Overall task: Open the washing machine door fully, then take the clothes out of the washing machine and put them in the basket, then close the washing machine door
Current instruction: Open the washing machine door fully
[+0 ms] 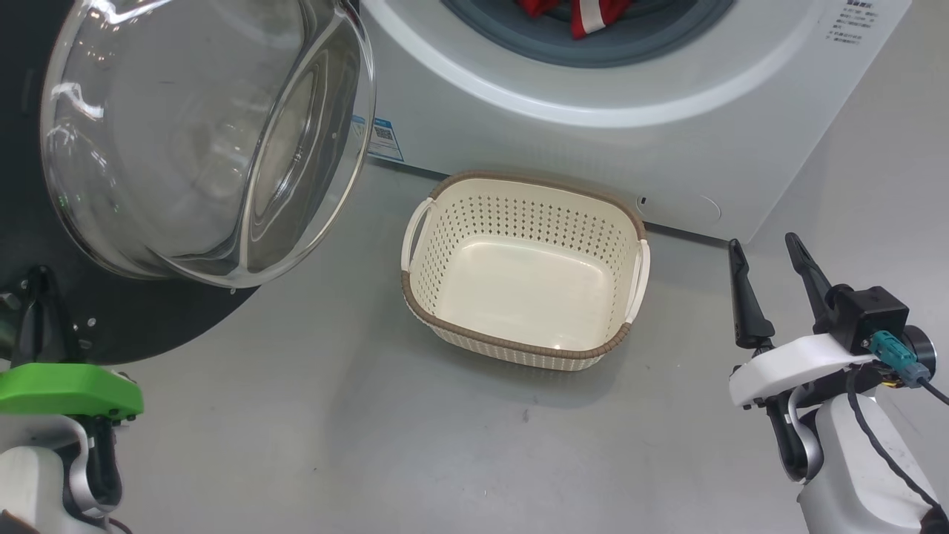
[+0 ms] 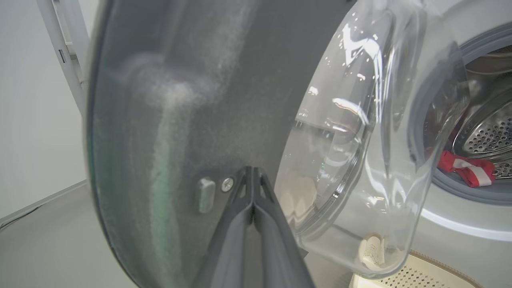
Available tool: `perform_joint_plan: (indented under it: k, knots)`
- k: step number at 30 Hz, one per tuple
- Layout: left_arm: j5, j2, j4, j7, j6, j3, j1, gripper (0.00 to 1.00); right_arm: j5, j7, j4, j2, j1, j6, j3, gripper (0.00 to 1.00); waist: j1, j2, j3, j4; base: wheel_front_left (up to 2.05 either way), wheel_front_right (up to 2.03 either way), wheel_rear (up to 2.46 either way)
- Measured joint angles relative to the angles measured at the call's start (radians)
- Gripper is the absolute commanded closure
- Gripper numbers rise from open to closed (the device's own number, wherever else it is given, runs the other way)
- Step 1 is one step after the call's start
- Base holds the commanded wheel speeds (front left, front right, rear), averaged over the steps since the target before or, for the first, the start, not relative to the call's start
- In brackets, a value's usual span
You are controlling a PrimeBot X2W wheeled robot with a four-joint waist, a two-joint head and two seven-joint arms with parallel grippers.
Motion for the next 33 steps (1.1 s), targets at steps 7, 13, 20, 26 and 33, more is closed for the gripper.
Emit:
perform_joint_plan:
  k: [7,13,20,26,33]
  knots:
    - [0.021,-0.002,-0.012,-0.022,0.000,-0.021,0.004,1.00,-0.001,0.000,0.008,0.005,0.000,0.006,0.004,0.00,0.0000,0.0000,-0.015,-0.006,0.00,0.00,0.00]
    - [0.038,-0.025,-0.061,-0.031,0.000,-0.058,0.052,1.00,-0.001,0.000,0.012,0.012,0.002,0.009,0.006,0.00,0.0000,0.0000,-0.036,-0.015,0.00,0.00,0.00]
    - [0.066,-0.042,-0.111,-0.035,0.000,-0.094,0.121,1.00,-0.001,0.000,0.013,0.023,0.009,0.014,0.013,0.00,0.0000,0.0000,-0.061,-0.031,0.00,0.00,0.00]
    - [0.080,-0.063,-0.147,-0.034,-0.012,-0.150,0.179,0.95,0.001,0.000,0.006,0.030,0.028,0.015,0.021,0.00,0.0000,0.0000,-0.084,-0.051,0.00,0.00,0.00]
    - [0.083,-0.087,-0.179,-0.020,-0.035,-0.209,0.225,0.00,0.007,0.000,-0.002,0.034,0.050,0.015,0.022,0.00,0.0000,0.0000,-0.105,-0.085,0.00,0.00,0.00]
